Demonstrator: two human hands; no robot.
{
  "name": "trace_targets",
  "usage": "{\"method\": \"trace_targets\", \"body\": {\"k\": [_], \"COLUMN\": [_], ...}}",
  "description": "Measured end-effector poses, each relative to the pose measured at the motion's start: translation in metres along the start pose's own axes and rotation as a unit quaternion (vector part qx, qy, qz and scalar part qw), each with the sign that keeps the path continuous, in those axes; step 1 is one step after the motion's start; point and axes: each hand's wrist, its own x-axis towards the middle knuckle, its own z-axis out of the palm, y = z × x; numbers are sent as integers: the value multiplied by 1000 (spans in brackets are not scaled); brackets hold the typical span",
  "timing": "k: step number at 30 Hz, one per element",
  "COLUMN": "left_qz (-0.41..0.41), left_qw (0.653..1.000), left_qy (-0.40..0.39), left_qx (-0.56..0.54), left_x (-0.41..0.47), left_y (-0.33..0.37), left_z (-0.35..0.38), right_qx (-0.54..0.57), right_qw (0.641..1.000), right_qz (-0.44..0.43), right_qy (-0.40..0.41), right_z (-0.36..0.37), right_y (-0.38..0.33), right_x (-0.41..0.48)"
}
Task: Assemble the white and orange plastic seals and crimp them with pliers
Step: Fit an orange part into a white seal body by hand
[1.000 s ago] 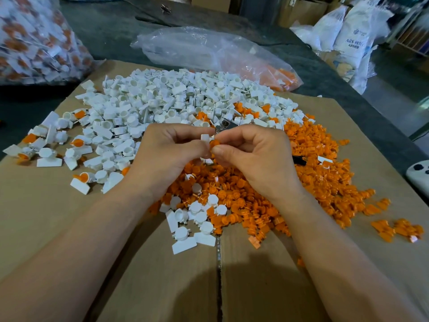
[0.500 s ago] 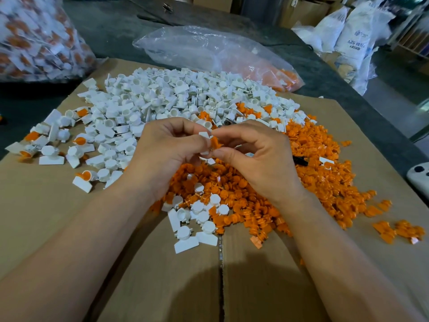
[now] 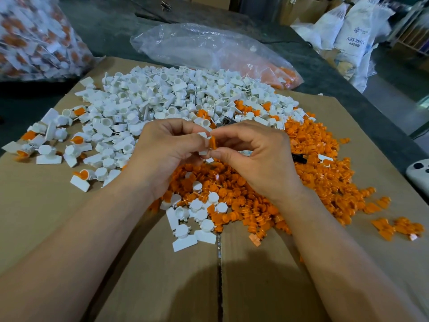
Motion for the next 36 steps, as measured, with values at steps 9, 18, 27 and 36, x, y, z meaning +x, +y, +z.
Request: {"method": "trace_targets", "body": {"k": [9,18,27,36], "left_qz": [-33,-38,10,17], "left_qw": [999,999,1000,1000], "left_qy": [15,10,1,-3], "left_qx": [-26,-15,5,-3], "left_x": [1,1,1,1], "left_y": [2,1,0,1], "left_z": [-3,-2,-3,-2], "right_qx": [18,17,29,48], "right_qw": [999,999,999,998], "right_qz": [41,31,24,33], "right_qy": [-14,-11,10,14], "right_z": [0,1,1,0], "right_y": [3,3,1,1], "right_x": [1,1,1,0]}}
